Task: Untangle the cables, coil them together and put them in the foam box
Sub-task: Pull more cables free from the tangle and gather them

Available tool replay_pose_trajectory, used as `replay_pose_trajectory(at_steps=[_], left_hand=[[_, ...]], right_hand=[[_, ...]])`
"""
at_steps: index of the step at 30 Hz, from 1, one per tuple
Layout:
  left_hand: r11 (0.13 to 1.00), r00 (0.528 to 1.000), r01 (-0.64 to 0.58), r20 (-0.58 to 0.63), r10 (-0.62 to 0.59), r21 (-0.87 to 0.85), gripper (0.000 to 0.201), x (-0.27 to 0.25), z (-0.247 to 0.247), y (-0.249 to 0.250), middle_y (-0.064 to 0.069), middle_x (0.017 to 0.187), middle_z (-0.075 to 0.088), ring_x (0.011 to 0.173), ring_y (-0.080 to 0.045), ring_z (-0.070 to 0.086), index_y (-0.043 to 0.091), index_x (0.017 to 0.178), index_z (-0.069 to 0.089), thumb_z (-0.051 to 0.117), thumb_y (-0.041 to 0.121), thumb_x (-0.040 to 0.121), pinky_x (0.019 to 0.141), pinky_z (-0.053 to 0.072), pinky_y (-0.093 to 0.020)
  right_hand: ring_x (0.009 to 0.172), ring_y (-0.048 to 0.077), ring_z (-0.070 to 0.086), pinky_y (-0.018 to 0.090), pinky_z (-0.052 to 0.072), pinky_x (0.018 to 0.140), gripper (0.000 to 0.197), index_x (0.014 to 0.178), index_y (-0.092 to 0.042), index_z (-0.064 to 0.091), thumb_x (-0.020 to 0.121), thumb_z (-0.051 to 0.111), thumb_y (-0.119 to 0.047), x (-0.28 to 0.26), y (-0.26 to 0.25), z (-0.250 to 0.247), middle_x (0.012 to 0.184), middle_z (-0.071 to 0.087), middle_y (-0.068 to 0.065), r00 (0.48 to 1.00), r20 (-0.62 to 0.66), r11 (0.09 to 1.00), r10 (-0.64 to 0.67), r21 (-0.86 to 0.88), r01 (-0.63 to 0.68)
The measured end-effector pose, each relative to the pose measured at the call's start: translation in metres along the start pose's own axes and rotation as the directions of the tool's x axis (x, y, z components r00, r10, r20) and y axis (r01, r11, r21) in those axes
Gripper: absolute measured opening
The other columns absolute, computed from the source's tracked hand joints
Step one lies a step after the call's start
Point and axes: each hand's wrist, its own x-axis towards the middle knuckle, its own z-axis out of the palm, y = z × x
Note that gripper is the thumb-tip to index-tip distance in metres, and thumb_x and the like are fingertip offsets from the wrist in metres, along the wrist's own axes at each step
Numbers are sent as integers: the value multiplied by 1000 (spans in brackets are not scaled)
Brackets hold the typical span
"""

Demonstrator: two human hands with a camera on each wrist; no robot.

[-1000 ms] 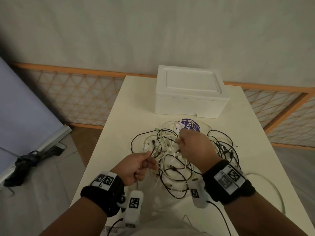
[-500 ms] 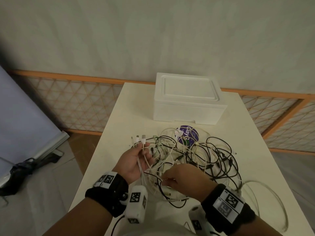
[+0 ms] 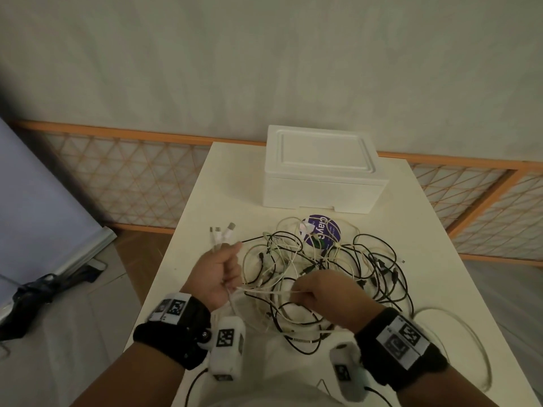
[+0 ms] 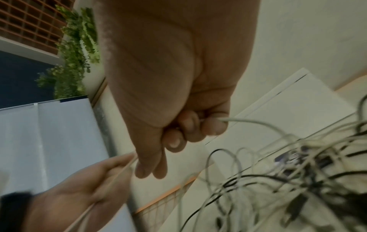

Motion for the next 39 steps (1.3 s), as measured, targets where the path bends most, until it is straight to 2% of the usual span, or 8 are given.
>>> replay_pose_trajectory(at_steps=[7, 13, 16, 24, 28, 32, 36, 39], left_hand=[[996, 986, 22, -169, -7, 84, 55, -13, -32, 29, 5, 43, 19, 33, -9, 15, 23, 51, 28, 44, 51, 96, 38, 11, -18], [773, 990, -59, 136, -36, 631, 42, -31, 29, -2, -13, 92, 73, 35, -4, 30, 8, 91, 70, 45, 42, 96, 38, 21, -15], [802, 946, -3, 261, -190, 597, 40, -38, 42, -9, -10, 67, 65, 36, -6, 25, 10, 112, 65, 49, 41, 93, 39, 17, -15], [956, 952, -112, 303, 26, 271, 25, -39, 29, 24, 6, 46, 35, 33, -3, 22, 16, 67, 63, 62, 36, 82, 39, 16, -14], [750, 977, -201, 180, 111, 629, 16, -31, 60, 5, -4, 71, 64, 39, -8, 26, 11, 96, 68, 56, 21, 94, 40, 19, -18], [520, 973, -146, 218, -79, 841, 26, -27, 103, -26, -7, 89, 74, 45, -10, 46, 17, 90, 73, 66, 42, 86, 47, 35, -18], [374, 968, -217, 249, -39, 902, 21, -26, 118, -29, 8, 56, 66, 42, 7, 51, 11, 76, 72, 67, 27, 88, 44, 34, -9], [538, 981, -165, 196, 0, 827, 22, -28, 112, -18, 5, 53, 58, 39, -6, 40, 1, 81, 72, 66, 22, 87, 43, 30, -20]], right_hand=[[77, 1, 58, 19, 44, 73, 17, 93, -22, 74, 87, 64, -36, -31, 49, -43, 82, 66, -11, 965, -130, 965, 227, 161, -206], [88, 14, 58, 31, 45, 80, 26, 99, -21, 71, 94, 53, -39, 10, -6, -39, 91, 67, -2, 992, -125, 998, -13, -65, 5], [84, 17, 60, 35, 47, 77, 31, 96, -17, 71, 94, 51, -41, 21, -18, -40, 88, 67, -1, 988, -150, 993, -27, -119, 9], [91, 21, 60, 35, 45, 86, 23, 95, -11, 72, 91, 60, -29, 1, 49, -61, 95, 68, 6, 971, -149, 982, 188, -8, -191], [96, 16, 56, 23, 38, 82, 24, 100, -17, 73, 90, 59, -35, 1, 45, -62, 98, 61, 1, 992, -110, 994, 65, -83, -75], [99, 21, 57, 36, 49, 81, 25, 103, -16, 67, 93, 49, -31, 6, 33, -54, 100, 61, 3, 998, -69, 970, -5, -242, -12], [101, 22, 58, 32, 44, 80, 31, 108, -14, 65, 94, 49, -37, -2, 45, -55, 104, 64, 5, 997, -76, 987, 24, -159, -35], [92, 24, 58, 34, 44, 82, 25, 95, -8, 66, 96, 50, -28, -3, 59, -54, 94, 65, 8, 995, -95, 996, -32, -82, 24]])
